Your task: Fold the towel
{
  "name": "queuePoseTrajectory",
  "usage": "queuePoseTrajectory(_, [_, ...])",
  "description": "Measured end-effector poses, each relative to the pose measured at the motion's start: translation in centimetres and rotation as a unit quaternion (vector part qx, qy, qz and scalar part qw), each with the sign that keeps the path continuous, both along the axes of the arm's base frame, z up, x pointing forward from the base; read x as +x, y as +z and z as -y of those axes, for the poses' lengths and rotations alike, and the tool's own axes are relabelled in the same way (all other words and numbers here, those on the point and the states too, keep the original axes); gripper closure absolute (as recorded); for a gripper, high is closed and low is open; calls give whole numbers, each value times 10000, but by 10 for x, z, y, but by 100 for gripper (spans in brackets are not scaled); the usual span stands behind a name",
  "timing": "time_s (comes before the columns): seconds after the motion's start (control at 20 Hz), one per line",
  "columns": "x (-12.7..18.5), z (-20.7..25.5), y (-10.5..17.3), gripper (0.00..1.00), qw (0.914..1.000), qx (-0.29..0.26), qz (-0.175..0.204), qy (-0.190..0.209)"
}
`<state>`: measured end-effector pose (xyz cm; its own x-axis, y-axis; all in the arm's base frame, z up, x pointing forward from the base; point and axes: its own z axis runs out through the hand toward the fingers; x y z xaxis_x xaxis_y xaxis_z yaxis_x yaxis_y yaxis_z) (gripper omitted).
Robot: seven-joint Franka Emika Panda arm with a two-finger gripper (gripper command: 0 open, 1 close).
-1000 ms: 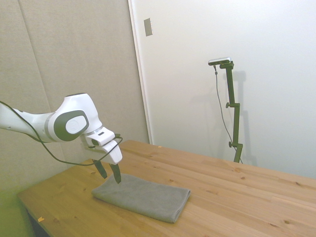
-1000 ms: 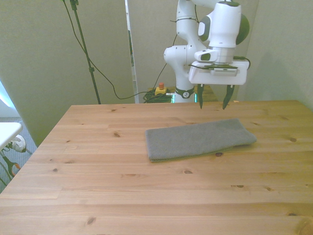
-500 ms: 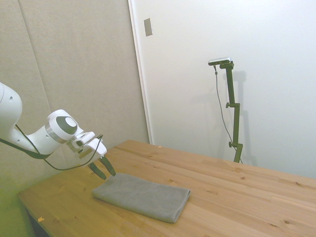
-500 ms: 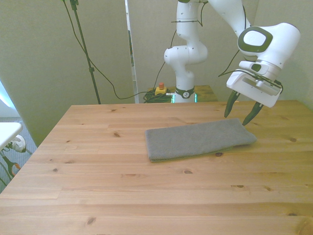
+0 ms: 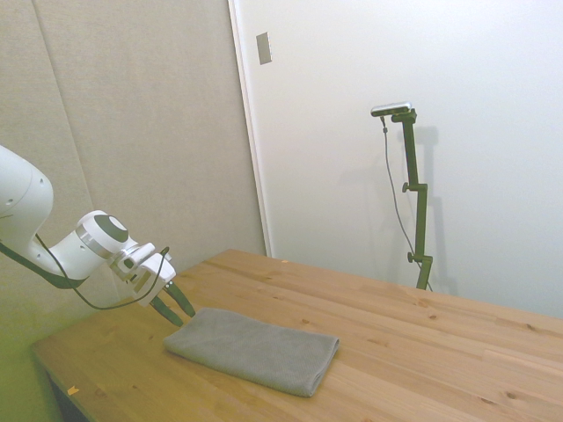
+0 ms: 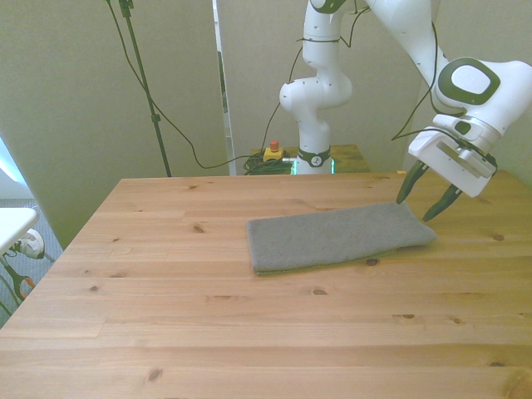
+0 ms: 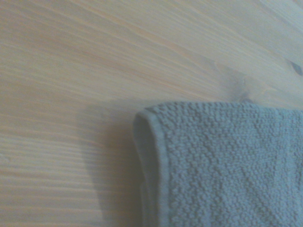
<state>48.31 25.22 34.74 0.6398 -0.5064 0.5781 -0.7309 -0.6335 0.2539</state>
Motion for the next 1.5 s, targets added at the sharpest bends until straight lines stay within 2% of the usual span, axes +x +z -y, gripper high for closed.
queuePoseTrajectory(0.35, [9,-14,-13,0,9999,-80,-97,-78])
queuePoseTrajectory(0.75, [23,20,-17,0,9987,-241,-170,-418])
queuePoseTrajectory(0.8, [24,22,-17,100,9986,-247,-180,-423])
queuePoseTrajectory(1.5, [23,32,-22,100,9984,-270,-250,-423])
